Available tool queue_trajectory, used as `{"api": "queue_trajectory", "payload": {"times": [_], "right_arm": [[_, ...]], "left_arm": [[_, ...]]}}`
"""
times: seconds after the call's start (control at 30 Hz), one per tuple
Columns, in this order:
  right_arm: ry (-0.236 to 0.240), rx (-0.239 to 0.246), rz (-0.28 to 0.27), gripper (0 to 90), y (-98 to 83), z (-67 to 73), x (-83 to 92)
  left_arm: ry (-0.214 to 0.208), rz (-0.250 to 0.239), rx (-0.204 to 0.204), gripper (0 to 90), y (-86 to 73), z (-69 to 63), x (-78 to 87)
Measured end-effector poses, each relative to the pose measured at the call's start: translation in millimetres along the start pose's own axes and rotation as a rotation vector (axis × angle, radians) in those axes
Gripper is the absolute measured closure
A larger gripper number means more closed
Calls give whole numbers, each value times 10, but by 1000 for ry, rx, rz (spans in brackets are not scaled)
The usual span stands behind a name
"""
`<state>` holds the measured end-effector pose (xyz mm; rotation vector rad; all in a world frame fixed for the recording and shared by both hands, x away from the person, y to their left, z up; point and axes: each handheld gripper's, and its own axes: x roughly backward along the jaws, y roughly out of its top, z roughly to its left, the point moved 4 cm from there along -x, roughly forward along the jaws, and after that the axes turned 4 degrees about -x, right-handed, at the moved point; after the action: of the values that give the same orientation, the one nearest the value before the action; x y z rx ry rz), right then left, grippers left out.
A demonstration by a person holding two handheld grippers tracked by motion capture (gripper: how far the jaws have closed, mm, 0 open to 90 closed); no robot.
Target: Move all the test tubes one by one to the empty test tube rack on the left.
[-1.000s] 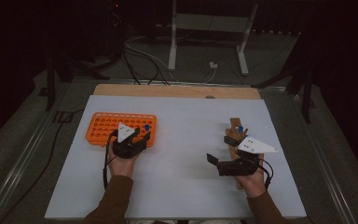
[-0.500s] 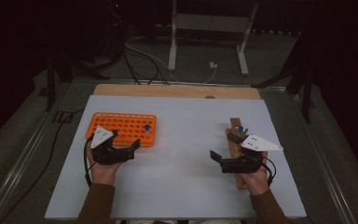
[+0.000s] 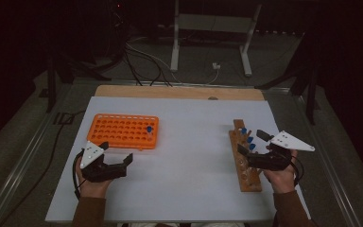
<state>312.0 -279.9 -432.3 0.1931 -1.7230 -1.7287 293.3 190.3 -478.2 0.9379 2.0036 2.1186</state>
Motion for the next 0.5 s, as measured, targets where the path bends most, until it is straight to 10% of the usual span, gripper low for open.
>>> {"api": "queue_trajectory", "payload": {"times": [0.5], "right_arm": [[-12,16,89,422,-396,-25,173]], "left_arm": [[18,5,23,6,-33,12,-53]]}}
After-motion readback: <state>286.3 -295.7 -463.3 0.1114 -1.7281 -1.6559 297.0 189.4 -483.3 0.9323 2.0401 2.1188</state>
